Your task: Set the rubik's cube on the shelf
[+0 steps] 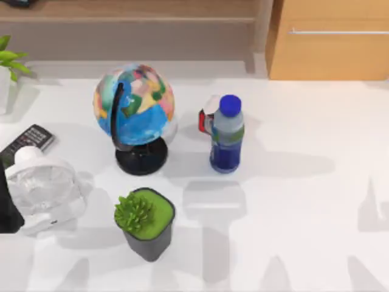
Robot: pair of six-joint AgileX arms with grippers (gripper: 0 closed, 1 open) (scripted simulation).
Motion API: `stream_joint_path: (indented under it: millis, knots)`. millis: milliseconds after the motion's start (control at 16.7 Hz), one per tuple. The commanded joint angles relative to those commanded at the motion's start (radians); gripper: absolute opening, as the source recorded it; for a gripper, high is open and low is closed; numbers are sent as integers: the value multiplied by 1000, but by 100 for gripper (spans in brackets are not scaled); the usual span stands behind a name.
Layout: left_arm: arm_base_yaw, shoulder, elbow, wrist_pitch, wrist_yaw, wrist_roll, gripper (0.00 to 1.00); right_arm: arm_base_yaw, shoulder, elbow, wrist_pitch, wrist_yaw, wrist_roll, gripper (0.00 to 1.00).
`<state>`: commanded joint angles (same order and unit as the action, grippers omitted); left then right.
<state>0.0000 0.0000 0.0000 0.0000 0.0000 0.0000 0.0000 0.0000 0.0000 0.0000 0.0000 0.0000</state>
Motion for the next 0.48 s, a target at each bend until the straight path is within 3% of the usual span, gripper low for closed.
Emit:
stream_joint_path:
  millis: [240,480]
  knots:
    - [0,0,0,0,0,0,100,2,26,14,16,3,-22,100]
    - [0,0,0,0,0,0,100,17,189,92,111,19,-149,100]
